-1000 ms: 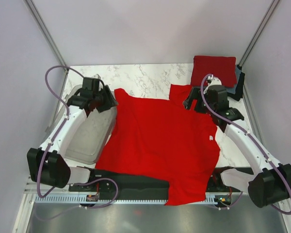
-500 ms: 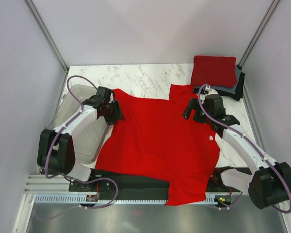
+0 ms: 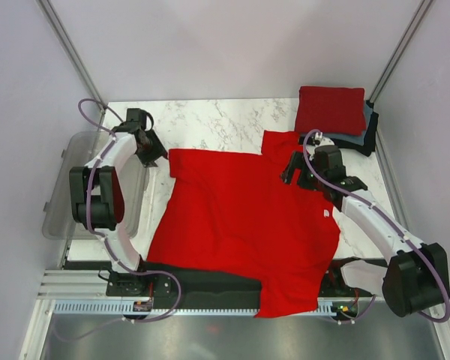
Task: Fold and stack the t-shirts
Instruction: Flatten the tshirt out
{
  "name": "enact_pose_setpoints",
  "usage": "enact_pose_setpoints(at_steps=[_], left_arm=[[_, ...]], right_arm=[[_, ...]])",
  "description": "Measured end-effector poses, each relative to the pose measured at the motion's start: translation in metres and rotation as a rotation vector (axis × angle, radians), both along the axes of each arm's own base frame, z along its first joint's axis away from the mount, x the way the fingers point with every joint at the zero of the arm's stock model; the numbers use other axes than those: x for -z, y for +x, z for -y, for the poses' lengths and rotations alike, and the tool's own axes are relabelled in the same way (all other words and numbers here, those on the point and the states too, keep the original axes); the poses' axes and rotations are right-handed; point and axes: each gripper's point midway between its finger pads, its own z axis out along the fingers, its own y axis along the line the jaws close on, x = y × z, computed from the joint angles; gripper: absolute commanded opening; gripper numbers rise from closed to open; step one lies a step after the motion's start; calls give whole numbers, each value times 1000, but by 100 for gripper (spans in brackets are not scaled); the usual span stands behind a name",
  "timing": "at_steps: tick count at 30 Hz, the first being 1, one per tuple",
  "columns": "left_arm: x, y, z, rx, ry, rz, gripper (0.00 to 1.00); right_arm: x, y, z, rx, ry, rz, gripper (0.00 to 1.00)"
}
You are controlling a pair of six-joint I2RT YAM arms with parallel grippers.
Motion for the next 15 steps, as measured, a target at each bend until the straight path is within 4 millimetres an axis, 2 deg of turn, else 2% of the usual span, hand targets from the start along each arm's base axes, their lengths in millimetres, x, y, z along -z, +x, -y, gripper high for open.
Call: enact_pose_setpoints(at_steps=[3,8,11,12,15], left_arm=[[-11,16,0,1,2,35,55],[-39,7,7,15,18,83,55],[-55,3,30,69,21,124,55],[-58,1,44,102,22,135,55],[-54,-1,81,190,17,130,55]], right_arm=[[4,0,0,-4,-9,-10,96],[14,4,0,-9,-27,-45,96],[20,16,-1,-4,-49,-85,96],[22,23,-2,-2,-60,-99,96],[31,52,-5,7,-104,-149,97]])
